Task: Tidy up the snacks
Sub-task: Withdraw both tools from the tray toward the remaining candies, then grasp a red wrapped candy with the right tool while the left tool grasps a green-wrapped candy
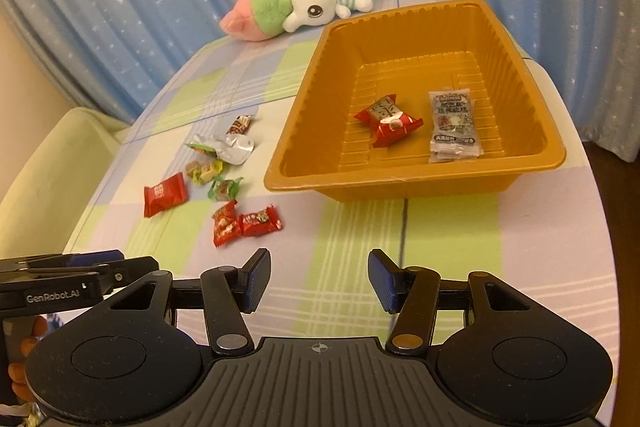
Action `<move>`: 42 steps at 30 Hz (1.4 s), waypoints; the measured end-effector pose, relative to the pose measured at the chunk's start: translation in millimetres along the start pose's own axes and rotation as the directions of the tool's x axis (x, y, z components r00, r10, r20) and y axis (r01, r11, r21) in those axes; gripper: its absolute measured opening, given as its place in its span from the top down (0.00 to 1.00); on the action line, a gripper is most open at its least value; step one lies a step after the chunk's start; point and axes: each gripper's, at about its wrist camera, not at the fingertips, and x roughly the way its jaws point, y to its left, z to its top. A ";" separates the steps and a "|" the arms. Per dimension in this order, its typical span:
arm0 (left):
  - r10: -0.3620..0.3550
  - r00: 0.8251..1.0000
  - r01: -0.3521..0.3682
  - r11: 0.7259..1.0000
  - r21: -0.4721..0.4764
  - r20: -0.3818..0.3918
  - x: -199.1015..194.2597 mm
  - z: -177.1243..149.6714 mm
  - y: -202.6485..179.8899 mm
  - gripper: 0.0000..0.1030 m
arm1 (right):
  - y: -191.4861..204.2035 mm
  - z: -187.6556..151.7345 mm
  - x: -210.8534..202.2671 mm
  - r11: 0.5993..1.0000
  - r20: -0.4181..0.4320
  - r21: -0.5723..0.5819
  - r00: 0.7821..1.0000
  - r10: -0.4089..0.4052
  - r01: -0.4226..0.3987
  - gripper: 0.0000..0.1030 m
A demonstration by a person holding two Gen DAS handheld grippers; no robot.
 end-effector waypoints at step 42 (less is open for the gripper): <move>-0.055 0.998 0.056 0.997 0.059 -0.034 36.1 41.1 138.3 0.41 | 73.8 12.3 104.7 0.913 0.002 0.323 0.965 -0.262 0.247 0.59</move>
